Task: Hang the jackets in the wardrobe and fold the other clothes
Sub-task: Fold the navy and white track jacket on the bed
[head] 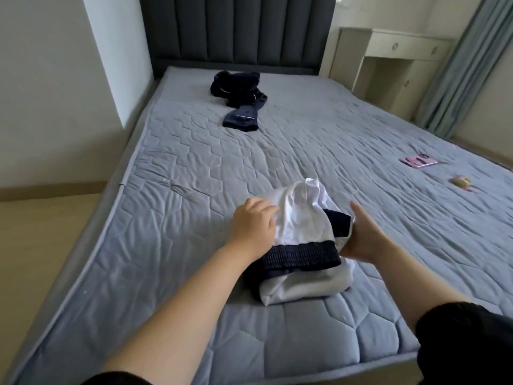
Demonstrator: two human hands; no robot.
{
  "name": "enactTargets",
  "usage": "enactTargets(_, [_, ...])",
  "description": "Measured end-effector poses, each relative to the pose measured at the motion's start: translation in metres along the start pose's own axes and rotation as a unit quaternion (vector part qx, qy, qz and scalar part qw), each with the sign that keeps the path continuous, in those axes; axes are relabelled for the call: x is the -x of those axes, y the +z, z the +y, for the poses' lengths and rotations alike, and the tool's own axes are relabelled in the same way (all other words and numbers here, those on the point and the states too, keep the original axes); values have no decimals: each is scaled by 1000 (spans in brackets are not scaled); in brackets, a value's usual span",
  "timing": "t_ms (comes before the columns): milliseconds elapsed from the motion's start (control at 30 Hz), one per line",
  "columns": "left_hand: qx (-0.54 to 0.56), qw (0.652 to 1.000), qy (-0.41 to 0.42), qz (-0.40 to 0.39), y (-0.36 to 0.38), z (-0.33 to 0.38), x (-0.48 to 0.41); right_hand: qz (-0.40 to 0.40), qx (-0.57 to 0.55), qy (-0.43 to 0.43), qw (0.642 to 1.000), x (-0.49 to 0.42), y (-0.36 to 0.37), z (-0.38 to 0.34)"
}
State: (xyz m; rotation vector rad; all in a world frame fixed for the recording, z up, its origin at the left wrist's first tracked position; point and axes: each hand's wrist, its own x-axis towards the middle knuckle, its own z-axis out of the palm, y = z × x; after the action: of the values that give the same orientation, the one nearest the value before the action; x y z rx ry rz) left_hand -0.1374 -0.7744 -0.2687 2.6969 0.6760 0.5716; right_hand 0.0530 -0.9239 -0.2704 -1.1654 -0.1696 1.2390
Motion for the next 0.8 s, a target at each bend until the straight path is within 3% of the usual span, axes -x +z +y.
enactTargets(67, [-32,995,-7,-89,18,-4,0,-13,40,24,999,2,-7,-6])
enactTargets(133, [-77,989,-6,-129,33,-2,-1,-13,123,31,992,2,-5,-11])
enactTargets(233, [-97,988,-10,-119,40,2,-2,4,230,28,973,1,1,-3])
enactTargets(400, [-82,989,15,-123,43,8,-3,30,186,111,976,19,-5,-5])
enactTargets(533, [-104,984,15,-141,53,18,0,83,278,170,942,28,-12,-4])
enactTargets(600, [-117,984,-4,-134,59,22,2,190,353,85,912,23,-12,-4])
enactTargets(667, [-121,985,-14,-122,63,25,3,305,452,-70,836,16,-10,-6])
enactTargets(733, [-122,986,-16,-111,65,26,3,302,512,-125,795,13,-3,-7])
enactTargets(800, [-124,987,-16,-105,65,26,3,263,557,-90,783,7,1,1])
